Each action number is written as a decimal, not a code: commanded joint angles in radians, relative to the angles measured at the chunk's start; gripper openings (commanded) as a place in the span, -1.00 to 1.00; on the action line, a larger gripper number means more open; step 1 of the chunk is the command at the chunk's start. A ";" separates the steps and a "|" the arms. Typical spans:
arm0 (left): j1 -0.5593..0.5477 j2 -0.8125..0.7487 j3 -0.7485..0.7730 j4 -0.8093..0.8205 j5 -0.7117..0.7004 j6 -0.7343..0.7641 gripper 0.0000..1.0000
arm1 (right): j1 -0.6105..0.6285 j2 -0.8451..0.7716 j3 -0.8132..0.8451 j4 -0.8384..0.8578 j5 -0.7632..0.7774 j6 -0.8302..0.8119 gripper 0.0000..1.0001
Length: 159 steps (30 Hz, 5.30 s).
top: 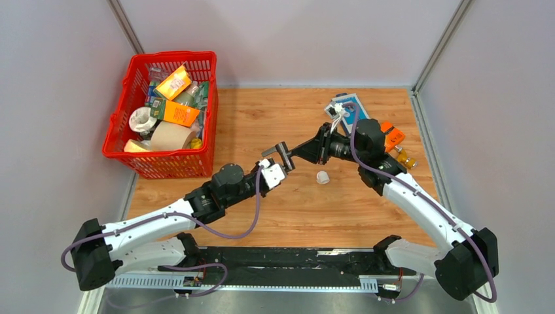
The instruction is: Install the water faucets
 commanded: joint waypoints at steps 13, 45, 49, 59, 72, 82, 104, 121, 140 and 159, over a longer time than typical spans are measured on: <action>0.273 -0.230 0.007 0.086 0.243 -0.393 0.43 | -0.133 -0.005 0.154 -0.007 -0.206 -0.279 -1.00; 0.482 0.193 0.414 -0.177 1.174 -0.328 0.72 | -0.004 0.064 0.271 -0.080 -0.477 -0.644 -1.00; 0.469 0.209 0.428 -0.199 1.103 -0.361 0.62 | 0.011 0.072 0.281 -0.099 -0.444 -0.661 -1.00; 0.449 0.241 0.435 -0.260 1.054 -0.362 0.47 | 0.031 0.086 0.298 -0.137 -0.394 -0.687 -1.00; 0.439 0.278 0.458 -0.305 1.057 -0.387 0.26 | 0.040 0.087 0.298 -0.159 -0.369 -0.707 -1.00; 0.439 0.218 0.457 -0.375 0.970 -0.286 -1.00 | 0.042 0.078 0.303 -0.162 -0.222 -0.619 -0.66; 0.439 -0.035 0.288 -0.453 0.276 -0.244 -1.00 | -0.047 -0.069 0.040 -0.353 0.592 -0.191 1.00; 0.440 0.038 0.322 -0.562 0.215 -0.233 -1.00 | -0.013 0.359 0.143 -0.673 0.651 -0.176 0.39; 0.440 0.045 0.314 -0.562 0.260 -0.219 -1.00 | 0.030 0.554 0.219 -0.685 0.772 -0.187 -0.06; 0.439 0.028 0.316 -0.550 0.447 -0.189 -1.00 | 0.080 0.123 0.208 -0.424 0.358 -0.573 -1.00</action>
